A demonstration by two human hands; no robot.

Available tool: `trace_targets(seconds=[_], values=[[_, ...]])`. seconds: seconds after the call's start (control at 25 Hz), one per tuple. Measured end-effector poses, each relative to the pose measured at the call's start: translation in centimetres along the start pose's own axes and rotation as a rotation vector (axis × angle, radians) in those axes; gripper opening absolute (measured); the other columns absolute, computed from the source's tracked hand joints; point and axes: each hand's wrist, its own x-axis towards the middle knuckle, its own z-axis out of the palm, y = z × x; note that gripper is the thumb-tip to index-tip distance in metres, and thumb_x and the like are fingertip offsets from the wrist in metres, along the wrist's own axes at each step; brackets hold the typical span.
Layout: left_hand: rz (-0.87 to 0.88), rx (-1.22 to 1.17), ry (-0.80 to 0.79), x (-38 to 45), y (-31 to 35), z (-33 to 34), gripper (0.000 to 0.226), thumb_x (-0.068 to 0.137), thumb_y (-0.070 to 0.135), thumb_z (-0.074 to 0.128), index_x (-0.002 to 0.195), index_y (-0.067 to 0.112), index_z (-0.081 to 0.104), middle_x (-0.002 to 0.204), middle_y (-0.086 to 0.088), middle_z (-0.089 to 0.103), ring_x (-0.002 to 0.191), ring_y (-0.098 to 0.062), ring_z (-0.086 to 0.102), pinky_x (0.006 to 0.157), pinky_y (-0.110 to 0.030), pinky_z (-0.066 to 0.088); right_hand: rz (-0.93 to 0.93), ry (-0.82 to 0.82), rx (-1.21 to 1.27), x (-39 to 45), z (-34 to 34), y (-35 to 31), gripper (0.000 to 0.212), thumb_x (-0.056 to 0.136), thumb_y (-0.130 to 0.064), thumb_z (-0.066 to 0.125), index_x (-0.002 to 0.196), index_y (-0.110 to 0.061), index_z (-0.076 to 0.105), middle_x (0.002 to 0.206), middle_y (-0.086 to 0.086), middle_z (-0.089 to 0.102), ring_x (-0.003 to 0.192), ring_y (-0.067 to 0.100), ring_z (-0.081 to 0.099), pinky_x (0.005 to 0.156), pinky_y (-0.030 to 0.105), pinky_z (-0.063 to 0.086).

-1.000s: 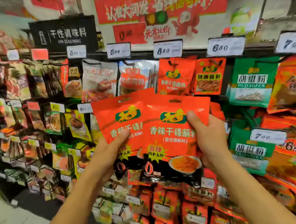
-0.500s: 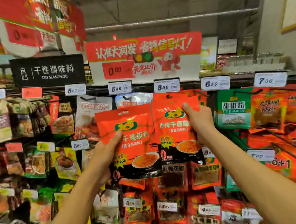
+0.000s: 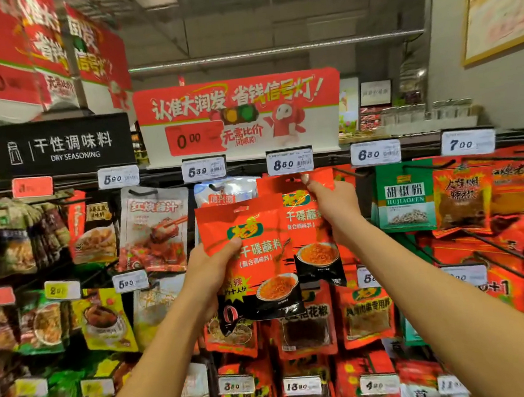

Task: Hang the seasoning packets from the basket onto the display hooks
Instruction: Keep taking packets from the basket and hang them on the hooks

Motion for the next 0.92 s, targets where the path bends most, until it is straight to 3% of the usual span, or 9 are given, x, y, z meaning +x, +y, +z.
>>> trace_targets(seconds=[0.2,0.36,0.64,0.8,0.92], values=[[-0.036,-0.002,-0.041,0.8,0.2,1.1,0.024,0.091,0.033,0.071,0.112,0.020,0.068,0.096,-0.005,0.079,0.085,-0.025,0.077,0.064,-0.035,0.061,0.005,0.037,-0.030,0.7,0.3,-0.1,0.026,0.083,-0.035,0.074,0.063,-0.021,0.066,0.063,-0.002,0.073,0.068,0.025,0.073,0.063,0.039,0.056],[-0.053,0.035,-0.066,1.5,0.9,2.6,0.029,0.092,0.047,0.065,0.108,0.023,0.070,0.095,-0.003,0.079,0.086,-0.023,0.077,0.069,-0.036,0.060,-0.021,0.028,-0.115,1.1,0.5,-0.1,0.029,0.085,-0.036,0.070,0.060,-0.022,0.063,0.057,-0.003,0.068,0.064,0.030,0.070,0.054,0.034,0.046],[-0.021,0.065,-0.056,3.4,1.2,4.5,0.021,0.093,0.035,0.069,0.103,0.016,0.070,0.088,-0.006,0.079,0.077,-0.024,0.077,0.059,-0.033,0.059,0.013,0.018,-0.118,2.1,0.2,0.8,0.027,0.090,-0.042,0.067,0.074,-0.020,0.068,0.073,0.006,0.070,0.076,0.033,0.070,0.066,0.039,0.050],[-0.028,0.059,-0.042,4.6,2.0,6.9,0.030,0.091,0.046,0.069,0.098,0.017,0.069,0.083,-0.005,0.079,0.073,-0.022,0.077,0.054,-0.031,0.059,0.100,-0.063,0.145,1.9,-1.0,1.4,0.045,0.093,-0.060,0.054,0.084,-0.020,0.069,0.085,0.010,0.072,0.082,0.030,0.070,0.086,0.047,0.056],[-0.053,0.062,-0.032,5.4,2.2,8.9,0.033,0.091,0.050,0.068,0.093,0.017,0.068,0.073,0.000,0.078,0.064,-0.017,0.076,0.048,-0.027,0.056,-0.027,-0.052,0.033,1.6,-1.4,2.4,0.041,0.093,-0.057,0.060,0.084,-0.018,0.071,0.082,0.000,0.077,0.080,0.022,0.075,0.078,0.043,0.059]])
